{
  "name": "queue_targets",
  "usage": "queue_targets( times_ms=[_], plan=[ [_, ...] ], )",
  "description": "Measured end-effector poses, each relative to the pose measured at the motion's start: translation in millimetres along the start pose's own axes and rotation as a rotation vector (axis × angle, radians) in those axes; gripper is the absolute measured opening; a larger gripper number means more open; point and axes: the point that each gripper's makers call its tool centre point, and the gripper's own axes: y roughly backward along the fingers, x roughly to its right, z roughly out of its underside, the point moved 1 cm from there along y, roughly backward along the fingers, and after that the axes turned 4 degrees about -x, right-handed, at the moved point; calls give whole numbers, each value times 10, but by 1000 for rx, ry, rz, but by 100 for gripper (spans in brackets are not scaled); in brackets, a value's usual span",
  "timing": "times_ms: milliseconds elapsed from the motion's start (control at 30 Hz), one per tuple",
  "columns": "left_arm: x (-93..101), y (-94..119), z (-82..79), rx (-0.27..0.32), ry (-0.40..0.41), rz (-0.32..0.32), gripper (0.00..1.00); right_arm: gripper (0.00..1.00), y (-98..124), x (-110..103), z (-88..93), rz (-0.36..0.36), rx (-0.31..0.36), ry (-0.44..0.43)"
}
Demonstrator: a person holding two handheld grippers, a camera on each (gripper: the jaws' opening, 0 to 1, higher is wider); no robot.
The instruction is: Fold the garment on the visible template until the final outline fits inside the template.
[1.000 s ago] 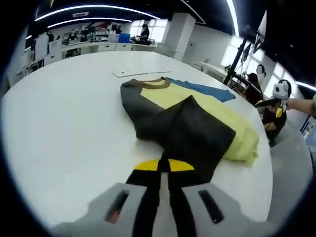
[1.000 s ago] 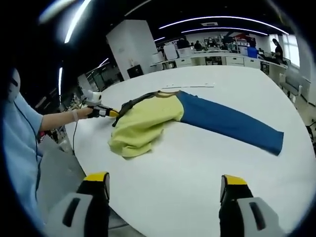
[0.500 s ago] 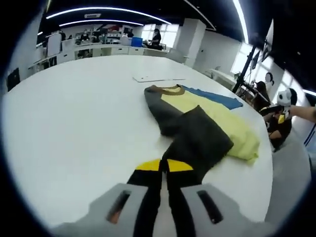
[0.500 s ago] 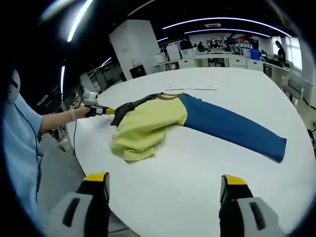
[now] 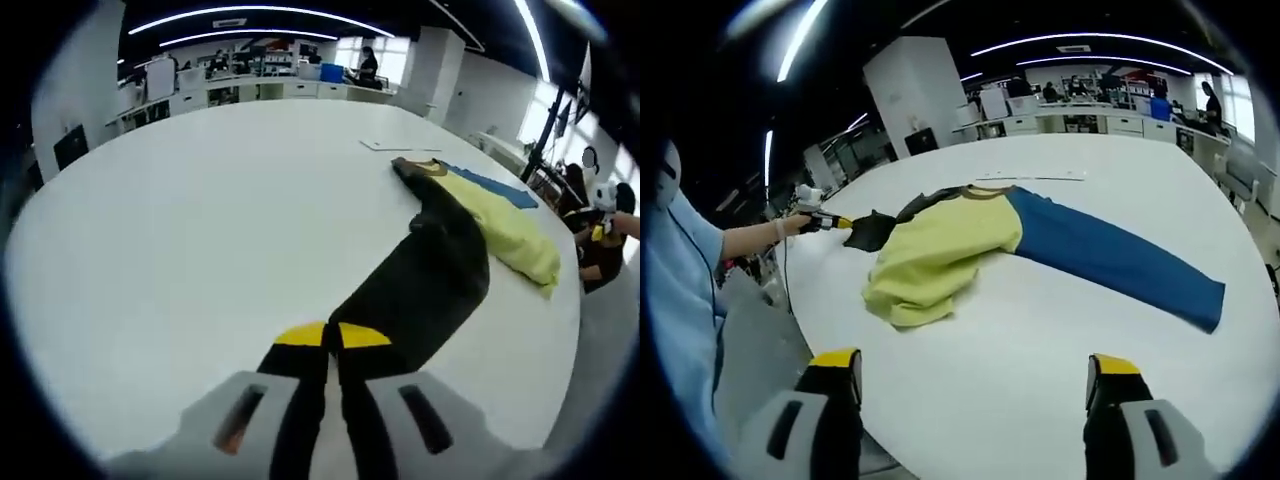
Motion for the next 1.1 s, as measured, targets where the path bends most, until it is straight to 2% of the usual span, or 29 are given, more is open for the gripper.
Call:
queue_targets(
  times_ms=[133,167,233,267,433,667,800,867,967,1100],
  plan=[
    [-199,37,53,-22,18,-35,0,94,-5,6,6,0,-2,-2],
    [-249,43,65,-25,43,-47,0,94,-7,12,10,1,-3,-4],
    [-292,49,83,-36,44,-57,0,94,-7,19,21,2,-6,-8],
    [-390,38,112,-52,41,-73,0,94,-3,24,27,3,-7,-8],
    [-640,33,182,-74,92,-105,0,94,17,52,63,8,-15,-16],
    [-993,16,175,-90,131,-186,0,94,18,88,118,17,-22,-29],
    [-1121,-16,134,-94,144,-207,0,93,3,88,155,13,-31,-36],
    [-1201,-3,126,-123,120,-245,0,93,1,88,165,13,-34,-37],
    [-1306,8,116,-138,146,-280,0,94,3,96,163,15,-28,-42],
    [-1315,-2,99,-163,117,-288,0,93,3,107,172,17,-29,-46]
  ],
)
